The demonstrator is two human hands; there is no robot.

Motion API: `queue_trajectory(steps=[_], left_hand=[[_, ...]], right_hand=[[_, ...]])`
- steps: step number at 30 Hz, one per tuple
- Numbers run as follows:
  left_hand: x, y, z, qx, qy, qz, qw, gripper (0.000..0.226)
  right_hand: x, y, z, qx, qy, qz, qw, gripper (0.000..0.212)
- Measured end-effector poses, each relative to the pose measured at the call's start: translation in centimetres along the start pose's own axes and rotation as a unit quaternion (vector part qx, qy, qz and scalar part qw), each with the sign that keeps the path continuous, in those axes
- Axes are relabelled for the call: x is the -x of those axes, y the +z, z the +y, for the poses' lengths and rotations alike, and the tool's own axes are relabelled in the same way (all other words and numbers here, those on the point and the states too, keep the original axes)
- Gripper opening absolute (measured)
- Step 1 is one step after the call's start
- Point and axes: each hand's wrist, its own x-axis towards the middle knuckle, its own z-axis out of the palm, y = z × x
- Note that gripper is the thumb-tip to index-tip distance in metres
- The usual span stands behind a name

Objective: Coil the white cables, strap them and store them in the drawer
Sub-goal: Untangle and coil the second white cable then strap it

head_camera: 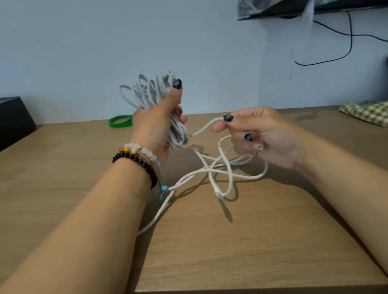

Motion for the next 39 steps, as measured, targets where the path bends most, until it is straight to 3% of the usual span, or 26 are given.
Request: queue_trajectory(steps=[5, 9, 13, 17, 19, 30, 33, 35, 39], left_hand=[[-1.0, -0.8, 0.2, 0.092, -0.035, 0.022, 0.995, 0.023], [-1.2, -1.1, 0.1, 0.157, -0.069, 0.012, 0.985, 0.021], [-0.7, -0.9, -0.1, 0.161, -0.104, -0.041, 0.981, 0.024], [-0.4, -0.7, 0.2, 0.173, -0.114, -0.080, 0.975, 0.025], [-0.3, -0.7, 0.1, 0.165, -0.111, -0.095, 0.975, 0.022], [0.9, 0.6, -1.4, 0.002, -0.151, -0.184, 0.971, 0.004], [1.2, 0.9, -1.7, -0.021, -0.188, -0.241, 0.952, 0.019], [1.5, 1.0, -1.9, -0.034, -0.200, -0.273, 0.940, 0.018], [1.4, 1.0, -2.0, -0.028, -0.217, -0.286, 0.933, 0.024]], right_hand=[[0.0, -1.3, -0.9, -0.063, -0.053, 0.138, 0.987, 0.023], [0.3, -2.5, -1.5, -0.126, -0.059, 0.083, 0.987, 0.016], [0.4, -1.3, -0.9, -0.038, -0.026, 0.065, 0.997, 0.016], [0.4, -0.6, -0.7, 0.080, -0.024, 0.113, 0.990, 0.011], [0.3, -0.4, -0.7, 0.112, -0.032, 0.141, 0.983, 0.002], [-0.3, 1.1, -0.1, 0.199, -0.056, 0.265, 0.942, 0.007], [-0.5, 1.0, 0.0, 0.205, -0.058, 0.290, 0.933, 0.011], [-0.7, 1.0, 0.2, 0.207, -0.063, 0.300, 0.929, 0.011], [-0.8, 1.1, 0.4, 0.197, -0.072, 0.306, 0.929, 0.003]])
